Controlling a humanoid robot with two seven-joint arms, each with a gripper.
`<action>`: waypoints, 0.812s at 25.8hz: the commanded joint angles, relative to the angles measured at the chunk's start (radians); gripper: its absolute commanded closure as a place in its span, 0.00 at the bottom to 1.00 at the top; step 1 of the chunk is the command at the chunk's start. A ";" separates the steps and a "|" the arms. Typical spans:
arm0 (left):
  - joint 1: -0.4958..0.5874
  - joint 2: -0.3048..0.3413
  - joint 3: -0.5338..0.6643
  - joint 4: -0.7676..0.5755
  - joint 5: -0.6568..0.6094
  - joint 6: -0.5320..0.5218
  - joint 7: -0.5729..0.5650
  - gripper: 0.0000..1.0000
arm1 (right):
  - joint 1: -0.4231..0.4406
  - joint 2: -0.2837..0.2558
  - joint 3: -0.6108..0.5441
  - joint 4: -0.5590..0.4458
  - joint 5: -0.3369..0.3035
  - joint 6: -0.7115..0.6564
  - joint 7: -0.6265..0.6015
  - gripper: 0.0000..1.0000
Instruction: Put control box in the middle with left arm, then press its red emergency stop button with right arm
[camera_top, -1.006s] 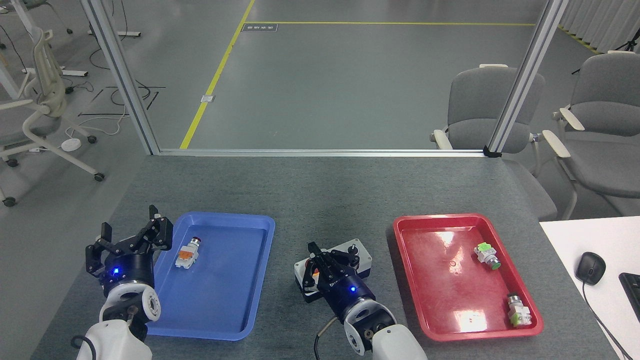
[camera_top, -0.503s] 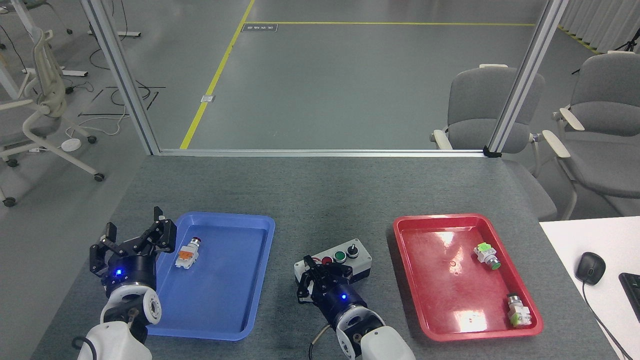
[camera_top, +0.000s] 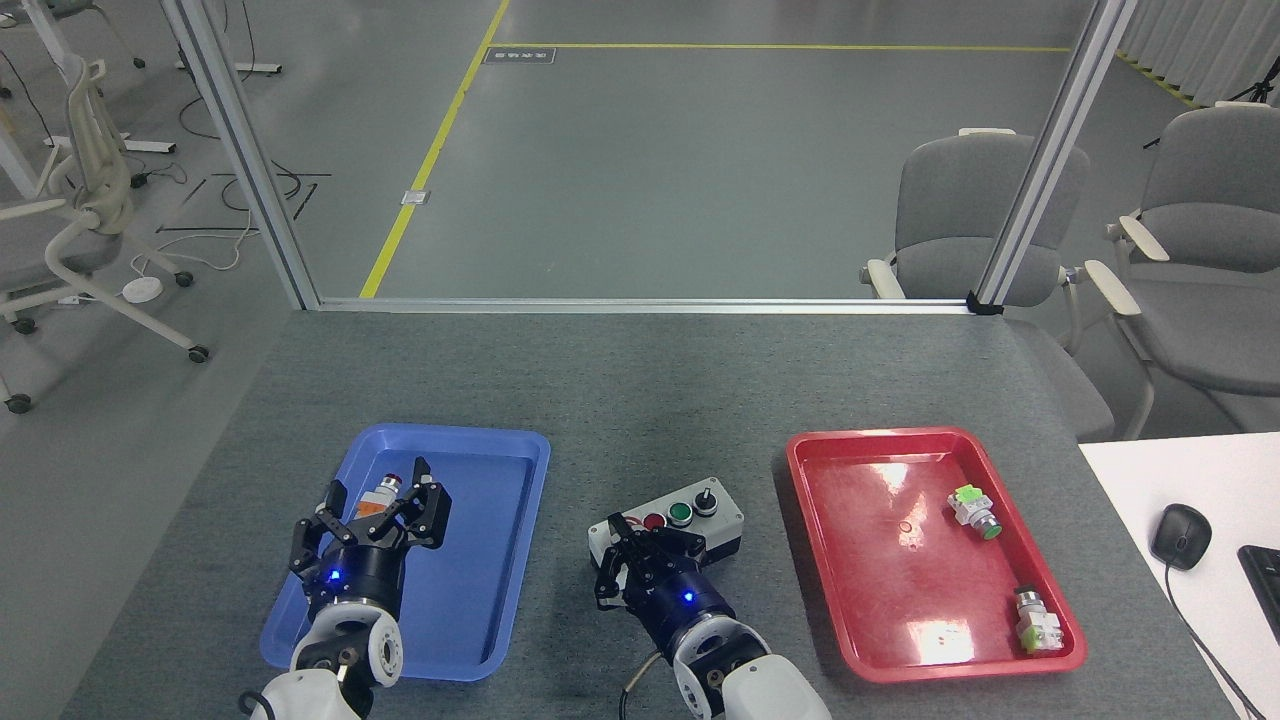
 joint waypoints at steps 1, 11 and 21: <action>0.019 -0.008 -0.002 0.008 -0.007 -0.003 0.003 0.01 | -0.007 -0.007 -0.014 -0.073 -0.009 0.032 -0.068 1.00; 0.019 -0.008 -0.001 0.010 0.002 0.001 0.013 0.01 | 0.026 -0.061 -0.247 -0.151 -0.019 0.016 -0.068 0.02; 0.019 -0.008 -0.001 0.010 0.004 0.001 0.013 0.01 | 0.104 -0.184 -0.519 -0.193 -0.019 -0.163 -0.068 0.02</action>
